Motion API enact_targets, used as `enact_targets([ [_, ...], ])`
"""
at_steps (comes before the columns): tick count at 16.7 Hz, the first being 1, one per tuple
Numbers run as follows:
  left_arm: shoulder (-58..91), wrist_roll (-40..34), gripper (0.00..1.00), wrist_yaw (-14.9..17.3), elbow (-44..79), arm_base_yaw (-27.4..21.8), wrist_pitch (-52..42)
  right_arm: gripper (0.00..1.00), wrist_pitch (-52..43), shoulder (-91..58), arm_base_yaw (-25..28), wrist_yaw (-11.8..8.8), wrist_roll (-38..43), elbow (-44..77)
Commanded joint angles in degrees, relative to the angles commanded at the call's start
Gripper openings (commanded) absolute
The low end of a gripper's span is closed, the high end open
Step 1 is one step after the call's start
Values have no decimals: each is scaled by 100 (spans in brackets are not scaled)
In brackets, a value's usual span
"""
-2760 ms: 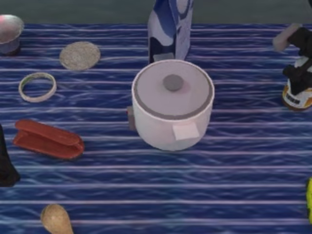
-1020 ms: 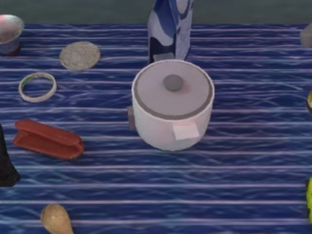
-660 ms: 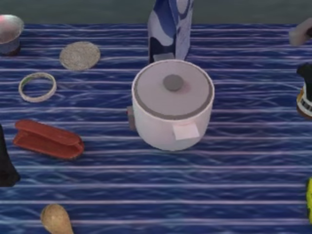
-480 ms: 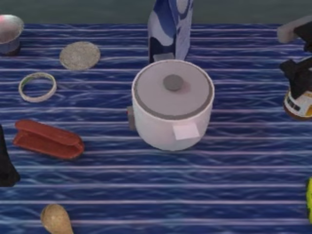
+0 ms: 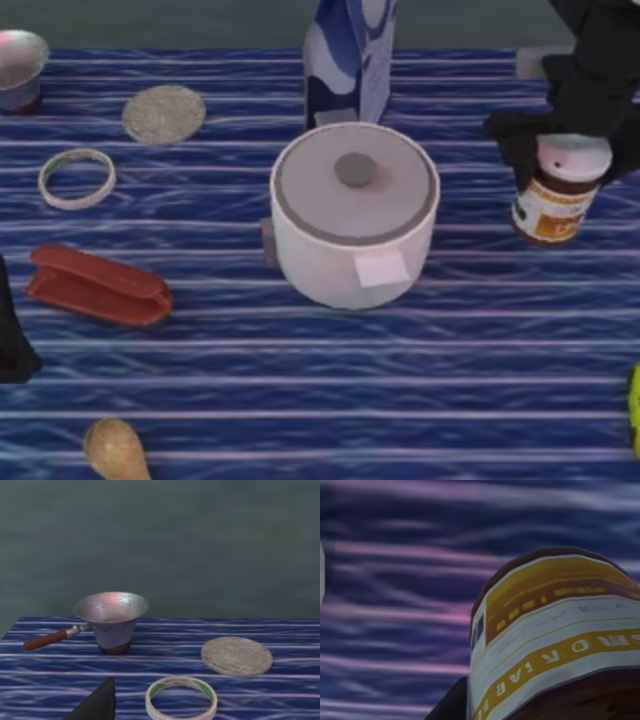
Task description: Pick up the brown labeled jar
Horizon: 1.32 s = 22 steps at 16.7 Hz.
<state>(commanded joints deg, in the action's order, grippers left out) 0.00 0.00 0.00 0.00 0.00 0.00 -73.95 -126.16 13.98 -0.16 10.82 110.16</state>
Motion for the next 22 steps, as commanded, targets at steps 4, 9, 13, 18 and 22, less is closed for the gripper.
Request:
enact_targets([
  [4,0,0,100,0,0,0,0,0,65,-115,154,-3,525,60],
  [9,0,0,100,0,0,0,0,0,76,-93,129,-8,522,21],
  [13,0,0,100,0,0,0,0,0,674,-184,146,-6,539,-443],
  [18,0,0,100,0,0,0,0,0,1099,-285,171,-1,545,-803],
  [22,0,0,100,0,0,0,0,15,1099,-285,171,-1,545,-803],
])
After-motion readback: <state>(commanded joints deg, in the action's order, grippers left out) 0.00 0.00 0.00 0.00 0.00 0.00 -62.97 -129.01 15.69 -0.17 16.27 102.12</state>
